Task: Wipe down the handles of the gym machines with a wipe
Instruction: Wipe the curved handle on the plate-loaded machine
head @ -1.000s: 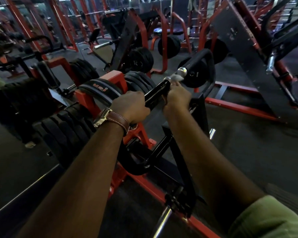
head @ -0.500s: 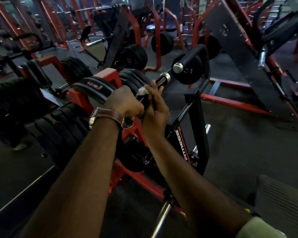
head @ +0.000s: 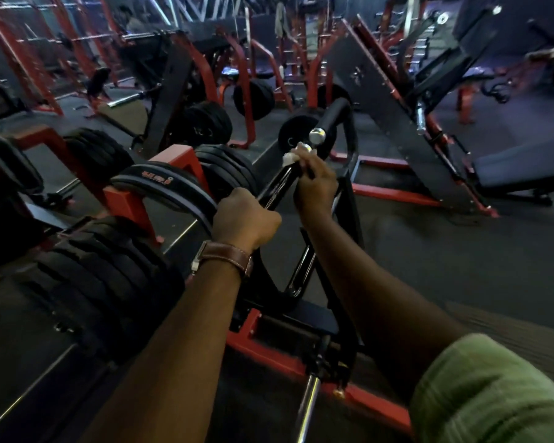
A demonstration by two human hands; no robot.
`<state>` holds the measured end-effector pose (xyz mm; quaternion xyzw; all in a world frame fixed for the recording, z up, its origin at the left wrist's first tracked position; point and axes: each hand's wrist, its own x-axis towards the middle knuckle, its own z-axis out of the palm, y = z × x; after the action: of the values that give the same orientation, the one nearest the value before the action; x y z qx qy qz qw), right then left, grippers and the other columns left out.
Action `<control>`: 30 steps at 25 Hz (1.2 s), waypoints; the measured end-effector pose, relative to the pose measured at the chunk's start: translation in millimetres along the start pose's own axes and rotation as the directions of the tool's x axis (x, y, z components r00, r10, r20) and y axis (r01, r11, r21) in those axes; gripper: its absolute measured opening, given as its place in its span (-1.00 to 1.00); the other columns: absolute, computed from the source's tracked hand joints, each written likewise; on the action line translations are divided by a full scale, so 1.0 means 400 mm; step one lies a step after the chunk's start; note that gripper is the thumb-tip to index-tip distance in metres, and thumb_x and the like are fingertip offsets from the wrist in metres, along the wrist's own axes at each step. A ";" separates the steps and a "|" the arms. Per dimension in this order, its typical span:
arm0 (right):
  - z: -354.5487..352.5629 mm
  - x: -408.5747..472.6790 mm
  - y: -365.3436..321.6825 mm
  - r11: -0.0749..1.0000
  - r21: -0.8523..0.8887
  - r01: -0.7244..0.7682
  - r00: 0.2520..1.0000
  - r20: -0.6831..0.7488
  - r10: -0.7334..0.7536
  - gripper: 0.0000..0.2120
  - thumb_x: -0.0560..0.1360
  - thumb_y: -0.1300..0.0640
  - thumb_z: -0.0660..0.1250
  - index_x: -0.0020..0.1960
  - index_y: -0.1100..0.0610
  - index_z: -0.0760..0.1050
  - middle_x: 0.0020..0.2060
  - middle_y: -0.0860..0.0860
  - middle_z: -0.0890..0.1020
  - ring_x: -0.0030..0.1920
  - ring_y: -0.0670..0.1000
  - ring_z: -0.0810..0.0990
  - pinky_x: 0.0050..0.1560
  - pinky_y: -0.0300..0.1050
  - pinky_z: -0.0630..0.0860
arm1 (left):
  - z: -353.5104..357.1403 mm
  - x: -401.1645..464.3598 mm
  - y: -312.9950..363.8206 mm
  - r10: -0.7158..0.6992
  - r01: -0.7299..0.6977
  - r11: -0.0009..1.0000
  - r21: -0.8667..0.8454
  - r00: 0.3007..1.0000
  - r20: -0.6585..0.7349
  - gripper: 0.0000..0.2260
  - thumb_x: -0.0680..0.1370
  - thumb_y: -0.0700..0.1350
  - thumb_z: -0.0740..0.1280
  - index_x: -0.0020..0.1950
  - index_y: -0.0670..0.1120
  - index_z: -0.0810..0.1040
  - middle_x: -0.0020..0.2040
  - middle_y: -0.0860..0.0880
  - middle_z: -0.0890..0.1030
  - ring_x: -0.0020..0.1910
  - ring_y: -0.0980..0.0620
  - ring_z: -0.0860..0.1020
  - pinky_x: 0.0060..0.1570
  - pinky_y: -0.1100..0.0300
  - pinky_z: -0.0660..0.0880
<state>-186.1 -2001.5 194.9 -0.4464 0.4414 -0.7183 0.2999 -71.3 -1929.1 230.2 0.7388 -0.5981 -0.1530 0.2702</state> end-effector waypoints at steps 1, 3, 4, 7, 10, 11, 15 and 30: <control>0.000 -0.040 -0.001 1.000 0.010 0.021 0.999 0.030 -0.021 -0.76 0.55 0.37 0.29 0.18 0.31 0.62 0.18 0.04 0.63 0.14 -0.33 0.56 0.25 -0.41 0.43 | 0.001 0.004 -0.001 -0.005 0.005 0.999 -0.037 1.000 0.012 -0.61 0.36 -0.02 0.44 0.11 -0.17 0.55 -0.01 -0.12 0.62 -0.08 -0.13 0.62 -0.20 0.13 0.54; -0.004 -0.125 -0.007 0.994 0.078 0.080 0.991 0.105 -0.088 -0.76 0.51 0.34 0.30 0.13 0.26 0.64 0.16 -0.02 0.64 0.22 -0.20 0.59 0.34 -0.15 0.47 | -0.005 0.006 0.000 0.002 0.002 0.993 -0.116 0.999 0.032 -0.65 0.32 -0.01 0.42 0.01 -0.17 0.55 -0.09 -0.12 0.64 -0.18 -0.10 0.62 -0.30 0.15 0.54; -0.009 -0.159 -0.013 0.987 0.126 0.100 0.984 0.137 -0.117 -0.74 0.49 0.39 0.28 0.11 0.25 0.64 0.15 0.01 0.65 0.26 -0.08 0.59 0.39 0.04 0.45 | -0.008 0.001 -0.001 0.021 -0.017 0.991 -0.129 0.999 0.029 -0.69 0.34 -0.02 0.42 -0.03 -0.18 0.54 -0.11 -0.11 0.63 -0.19 -0.09 0.60 -0.34 0.18 0.48; -0.033 -0.222 -0.043 0.981 0.183 0.060 0.965 0.241 -0.104 -0.70 0.51 0.52 0.20 0.15 0.37 0.59 0.15 0.10 0.65 0.28 0.08 0.58 0.38 0.19 0.44 | -0.014 -0.027 -0.012 0.113 -0.125 0.975 -0.184 0.991 -0.070 -0.78 0.40 -0.04 0.36 -0.05 -0.15 0.59 -0.11 -0.12 0.63 -0.13 -0.13 0.59 -0.25 0.17 0.45; -0.072 -0.267 -0.091 0.939 0.292 -0.180 0.956 0.278 0.097 -0.75 0.61 0.41 0.16 0.21 0.39 0.54 0.10 0.18 0.67 0.17 0.13 0.64 0.19 -0.01 0.58 | 0.013 -0.067 -0.049 0.339 -0.395 0.913 -0.101 0.874 -0.349 -0.75 0.42 0.02 0.32 0.01 -0.07 0.61 -0.01 -0.09 0.64 0.01 -0.14 0.57 -0.10 0.12 0.40; -0.091 -0.285 -0.107 0.893 0.344 -0.289 0.944 0.259 0.206 -0.74 0.64 0.36 0.15 0.23 0.37 0.54 0.09 0.20 0.67 0.15 0.14 0.64 0.18 -0.01 0.58 | 0.030 -0.087 -0.058 0.413 -0.460 0.888 -0.011 0.806 -0.423 -0.73 0.42 0.04 0.32 0.02 -0.06 0.60 0.06 -0.09 0.61 0.08 -0.16 0.54 -0.01 0.08 0.38; -0.220 -0.403 -0.172 0.771 0.470 -0.430 0.889 0.074 0.451 -0.69 0.66 0.24 0.15 0.34 0.34 0.46 0.18 0.33 0.59 0.18 0.24 0.58 0.28 0.15 0.50 | 0.128 -0.232 -0.043 0.590 -0.707 0.706 -0.040 0.619 -0.518 -0.78 0.45 0.01 0.40 0.04 -0.06 0.63 0.10 -0.08 0.57 0.13 -0.11 0.51 0.33 -0.11 0.32; -1.160 -1.022 -0.527 0.957 0.283 -0.060 0.432 -0.857 0.280 -0.78 0.52 0.29 0.34 0.13 0.38 0.57 0.00 0.21 0.66 0.03 0.14 0.65 0.20 0.10 0.58 | 0.488 -1.246 0.377 0.867 0.086 0.425 -0.901 0.246 0.433 -0.82 0.44 -0.07 0.52 0.01 -0.08 0.66 -0.09 -0.03 0.71 -0.08 0.02 0.69 -0.14 0.14 0.63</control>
<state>-442.0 -1403.7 132.8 0.0774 0.4970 -0.8528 0.1406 -417.7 -1510.7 112.0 0.1007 -0.6879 -0.6809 0.2301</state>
